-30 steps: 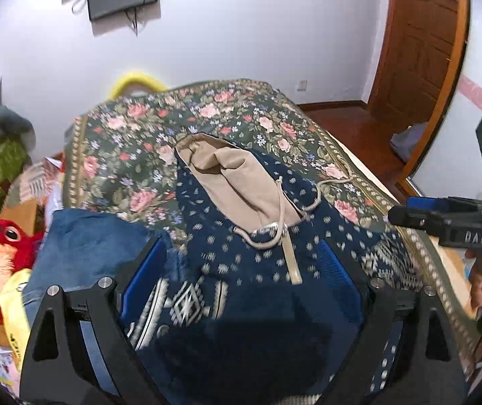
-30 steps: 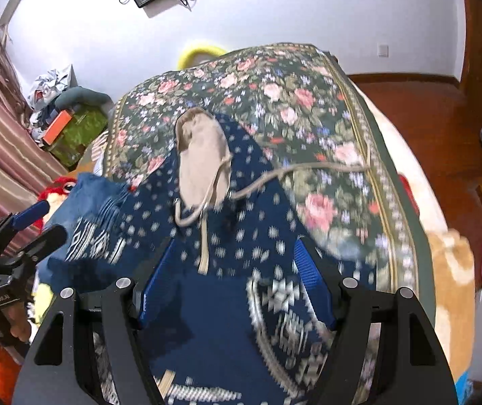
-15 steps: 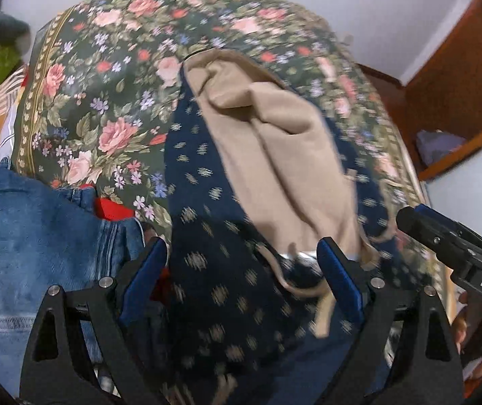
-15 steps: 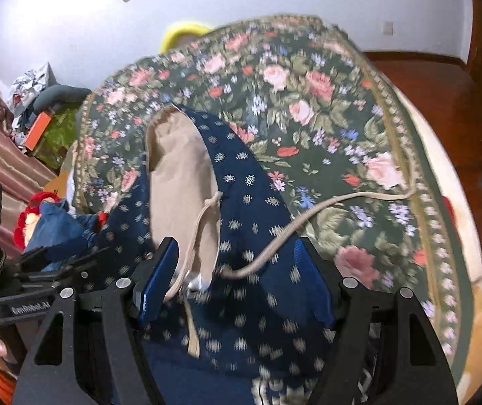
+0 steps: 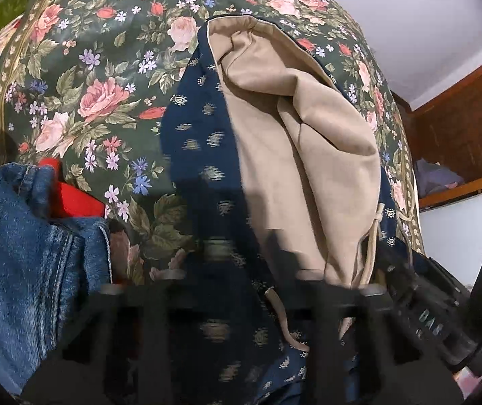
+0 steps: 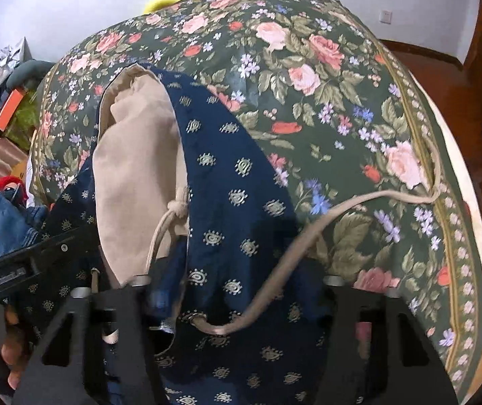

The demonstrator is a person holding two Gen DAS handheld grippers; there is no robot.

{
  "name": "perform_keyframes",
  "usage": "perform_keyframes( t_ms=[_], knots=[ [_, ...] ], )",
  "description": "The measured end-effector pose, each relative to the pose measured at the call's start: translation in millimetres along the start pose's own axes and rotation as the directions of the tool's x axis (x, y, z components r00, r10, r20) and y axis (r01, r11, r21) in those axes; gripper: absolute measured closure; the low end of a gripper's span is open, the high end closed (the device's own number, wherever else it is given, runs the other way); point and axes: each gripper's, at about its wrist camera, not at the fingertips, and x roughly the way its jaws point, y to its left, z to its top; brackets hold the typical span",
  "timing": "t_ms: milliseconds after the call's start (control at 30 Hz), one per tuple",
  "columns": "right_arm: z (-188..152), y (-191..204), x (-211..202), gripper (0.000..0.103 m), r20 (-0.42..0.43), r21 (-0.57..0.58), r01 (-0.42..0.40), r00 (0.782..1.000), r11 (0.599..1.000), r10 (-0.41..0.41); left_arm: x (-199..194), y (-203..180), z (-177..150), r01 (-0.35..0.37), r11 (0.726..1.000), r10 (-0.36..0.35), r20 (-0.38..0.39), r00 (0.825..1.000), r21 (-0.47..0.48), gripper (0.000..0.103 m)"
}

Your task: Fold large clothes

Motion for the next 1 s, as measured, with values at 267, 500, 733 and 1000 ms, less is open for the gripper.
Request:
perform_keyframes(
  t_ms=[267, 500, 733, 1000],
  knots=[
    [-11, -15, -64, 0.095, 0.147, 0.019, -0.137, 0.98, 0.99, 0.132, -81, -28, -19, 0.057, 0.982, -0.087, 0.164, 0.983, 0.179, 0.098],
    [-61, 0, -139, 0.095, 0.219, -0.142, -0.144, 0.96, 0.979, 0.173, -148, -58, -78, 0.051, 0.92, -0.144, 0.214, 0.966, 0.39, 0.098],
    [-131, -8, -165, 0.095, 0.198, -0.185, -0.117, 0.968, 0.976, 0.154, -163, -55, -146, -0.035, 0.857, -0.085, 0.206, 0.975, 0.515, 0.098],
    [-184, -24, -141, 0.095, 0.124, -0.155, -0.065, 0.989, 0.986, 0.085, -143, -25, -200, -0.048, 0.865, -0.037, 0.158, 0.987, 0.5, 0.098]
  ],
)
